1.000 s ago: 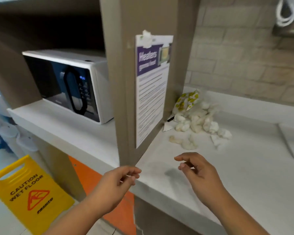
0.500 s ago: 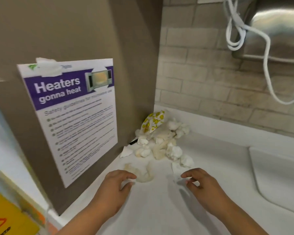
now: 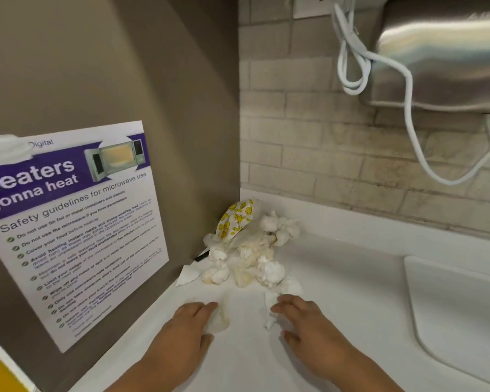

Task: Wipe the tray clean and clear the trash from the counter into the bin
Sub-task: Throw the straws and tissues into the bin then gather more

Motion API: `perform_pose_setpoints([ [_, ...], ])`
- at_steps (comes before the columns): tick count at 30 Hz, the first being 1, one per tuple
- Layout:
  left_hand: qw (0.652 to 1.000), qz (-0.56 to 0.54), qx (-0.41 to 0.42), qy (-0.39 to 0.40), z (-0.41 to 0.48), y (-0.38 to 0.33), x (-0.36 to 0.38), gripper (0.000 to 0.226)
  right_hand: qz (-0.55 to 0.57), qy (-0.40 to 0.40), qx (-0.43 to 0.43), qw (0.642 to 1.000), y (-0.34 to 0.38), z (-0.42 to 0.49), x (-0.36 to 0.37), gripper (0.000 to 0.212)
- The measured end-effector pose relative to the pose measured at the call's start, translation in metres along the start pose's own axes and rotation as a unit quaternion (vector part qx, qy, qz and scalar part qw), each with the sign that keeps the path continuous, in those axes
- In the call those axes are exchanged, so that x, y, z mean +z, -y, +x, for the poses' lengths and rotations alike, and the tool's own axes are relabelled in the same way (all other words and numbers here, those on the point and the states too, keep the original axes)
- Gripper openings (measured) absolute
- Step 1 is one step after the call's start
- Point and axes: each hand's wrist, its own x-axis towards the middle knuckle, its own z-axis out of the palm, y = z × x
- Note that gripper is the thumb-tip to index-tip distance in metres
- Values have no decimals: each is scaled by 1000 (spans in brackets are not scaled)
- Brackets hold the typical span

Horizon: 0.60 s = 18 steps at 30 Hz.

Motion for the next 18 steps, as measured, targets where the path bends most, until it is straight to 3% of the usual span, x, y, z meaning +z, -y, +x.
perform_pose_setpoints([
  [5,998,-50,3,-34,-5,-3,-5,41,-37,-5,-1,999,4,-1,10,50],
  [9,993,-101,-4,-62,-11,-4,-9,19,-37,-36,12,999,4,-5,16,43],
  [14,980,-165,-43,-107,-15,-4,-16,25,-14,-62,29,998,-2,-13,17,22],
  [18,966,-189,-73,-159,-16,-7,-25,14,46,-90,32,994,-8,-13,10,27],
])
